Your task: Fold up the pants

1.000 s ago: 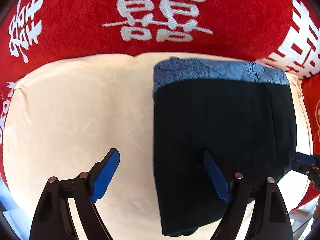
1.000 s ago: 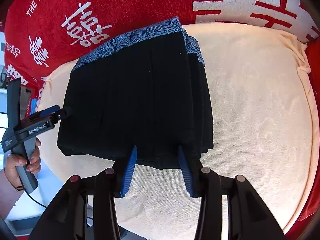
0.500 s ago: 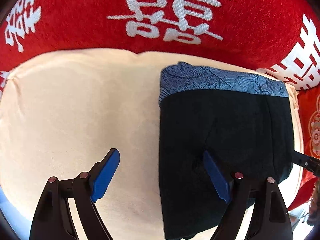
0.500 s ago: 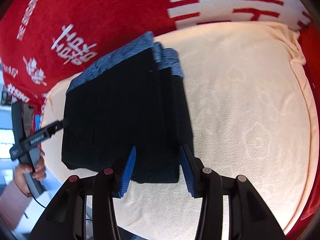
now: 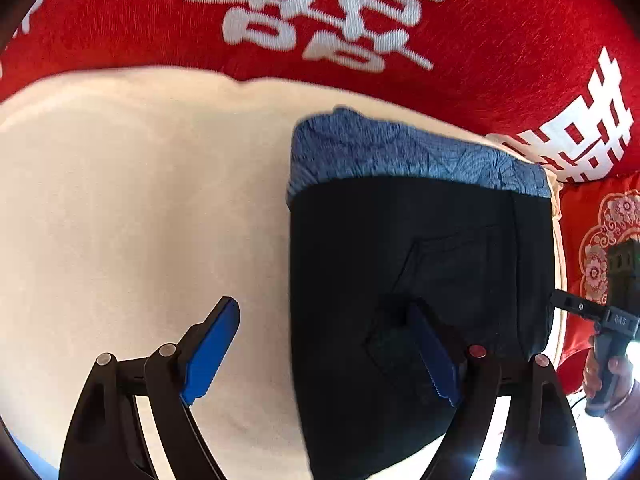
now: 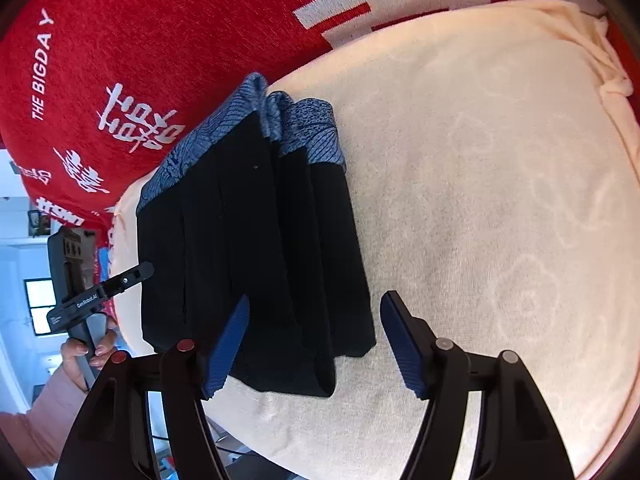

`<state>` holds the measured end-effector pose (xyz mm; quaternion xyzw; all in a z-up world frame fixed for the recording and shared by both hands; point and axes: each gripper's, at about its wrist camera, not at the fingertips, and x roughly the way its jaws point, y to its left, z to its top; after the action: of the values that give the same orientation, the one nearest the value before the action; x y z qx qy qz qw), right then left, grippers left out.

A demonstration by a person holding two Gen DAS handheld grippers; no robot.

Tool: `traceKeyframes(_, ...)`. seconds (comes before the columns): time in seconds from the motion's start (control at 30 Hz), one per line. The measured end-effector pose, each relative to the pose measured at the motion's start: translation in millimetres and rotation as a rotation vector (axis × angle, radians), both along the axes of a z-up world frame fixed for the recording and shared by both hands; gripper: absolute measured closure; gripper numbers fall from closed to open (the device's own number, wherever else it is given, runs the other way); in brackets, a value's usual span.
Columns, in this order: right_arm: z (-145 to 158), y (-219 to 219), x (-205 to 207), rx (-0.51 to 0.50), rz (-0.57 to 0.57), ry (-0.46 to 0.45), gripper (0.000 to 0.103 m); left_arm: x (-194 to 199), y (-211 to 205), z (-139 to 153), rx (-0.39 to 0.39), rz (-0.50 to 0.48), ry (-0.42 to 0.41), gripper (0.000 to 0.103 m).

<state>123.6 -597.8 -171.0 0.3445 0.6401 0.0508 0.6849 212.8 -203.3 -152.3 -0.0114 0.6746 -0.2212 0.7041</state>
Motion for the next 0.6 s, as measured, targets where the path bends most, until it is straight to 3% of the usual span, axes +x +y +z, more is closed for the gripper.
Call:
traceKeyframes(0.1, -8.5, -7.7, 3.1, 0.044, -0.01, 0.003, 0.028, 8.1, 3.9, -0.3, -0.039, 0.0, 0.02, 0.016)
traceKeyframes(0.27, -26.3, -20.3, 10.3, 0.182, -0.027, -0.012, 0.028, 14.0, 4.4, -20.9, -0.14, -0.041, 0.145, 0.016)
traceKeyframes(0.53, -47.1, -15.2, 29.3, 0.323, 0.03, -0.038, 0.028, 10.8, -7.8, -26.5, -0.184, -0.064, 0.138, 0.016)
traceKeyframes(0.6, -51.6, -10.9, 35.6, 0.338, 0.04, -0.044, 0.027, 11.8, -12.4, -30.4, -0.175, -0.058, 0.132, 0.009)
